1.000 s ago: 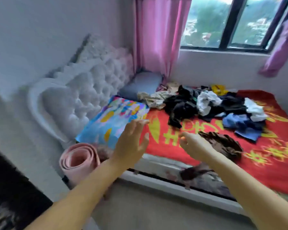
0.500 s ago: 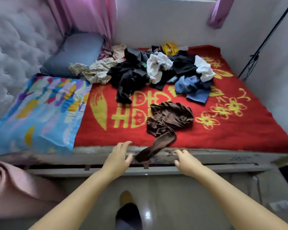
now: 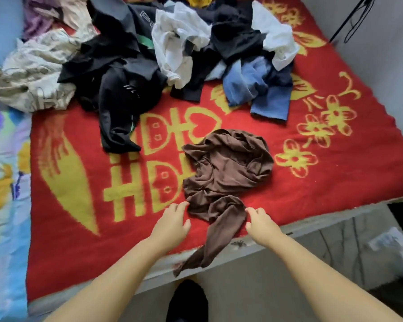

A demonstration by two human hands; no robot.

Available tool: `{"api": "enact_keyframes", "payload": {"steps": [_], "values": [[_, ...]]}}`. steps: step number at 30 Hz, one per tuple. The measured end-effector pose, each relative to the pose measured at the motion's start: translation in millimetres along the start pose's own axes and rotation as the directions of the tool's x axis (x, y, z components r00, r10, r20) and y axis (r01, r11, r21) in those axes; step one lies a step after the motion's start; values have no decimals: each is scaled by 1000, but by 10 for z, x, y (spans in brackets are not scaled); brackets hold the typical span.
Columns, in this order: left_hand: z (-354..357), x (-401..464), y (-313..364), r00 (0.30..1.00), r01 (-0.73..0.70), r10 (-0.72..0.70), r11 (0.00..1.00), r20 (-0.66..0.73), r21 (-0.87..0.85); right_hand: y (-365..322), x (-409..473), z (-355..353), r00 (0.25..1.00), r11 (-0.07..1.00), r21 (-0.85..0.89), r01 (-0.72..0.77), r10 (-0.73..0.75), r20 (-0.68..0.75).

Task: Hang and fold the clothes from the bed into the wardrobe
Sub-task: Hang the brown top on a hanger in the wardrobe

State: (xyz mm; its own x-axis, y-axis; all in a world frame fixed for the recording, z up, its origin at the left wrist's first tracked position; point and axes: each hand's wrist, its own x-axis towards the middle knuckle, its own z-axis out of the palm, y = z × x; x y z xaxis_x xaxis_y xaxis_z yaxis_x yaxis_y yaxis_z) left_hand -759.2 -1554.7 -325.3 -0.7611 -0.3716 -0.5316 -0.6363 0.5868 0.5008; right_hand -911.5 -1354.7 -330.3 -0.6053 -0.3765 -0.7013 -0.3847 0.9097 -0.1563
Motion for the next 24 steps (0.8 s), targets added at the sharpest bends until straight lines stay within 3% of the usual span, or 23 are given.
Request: {"api": "enact_keyframes", "payload": {"steps": [4,7,9,12,15,18,21,22,24], "values": [[127,752,43,999,11,-12,1000,30,23,-110,653,-66,995,1000,1,22,-22,-100],[288,1257,35,993,65,-63,998,-97,17,-227,1188,-100,963,992,-117,54,-83,-255],[402,1499,-1,988,96,-88,993,-128,62,-280,1465,-51,960,972,-227,58,-116,-254],[554,1716,-98,990,101,-79,974,-116,205,-317,1753,62,976,968,-247,37,-88,-198],[615,1792,-142,996,25,-1,965,-92,261,-328,1914,7,963,959,-283,30,-104,-250],[594,1647,-65,1000,0,1,999,21,-38,-327,1855,-131,980,955,-293,48,-102,-172],[470,1365,18,991,121,-90,917,98,-380,-333,1576,-146,989,996,-80,41,-52,-139],[431,1253,38,977,202,-134,838,167,-507,-335,1440,-85,991,999,10,43,-41,-127],[343,969,115,916,398,-191,553,353,-732,-323,1073,71,992,988,144,65,-48,-117]]}}
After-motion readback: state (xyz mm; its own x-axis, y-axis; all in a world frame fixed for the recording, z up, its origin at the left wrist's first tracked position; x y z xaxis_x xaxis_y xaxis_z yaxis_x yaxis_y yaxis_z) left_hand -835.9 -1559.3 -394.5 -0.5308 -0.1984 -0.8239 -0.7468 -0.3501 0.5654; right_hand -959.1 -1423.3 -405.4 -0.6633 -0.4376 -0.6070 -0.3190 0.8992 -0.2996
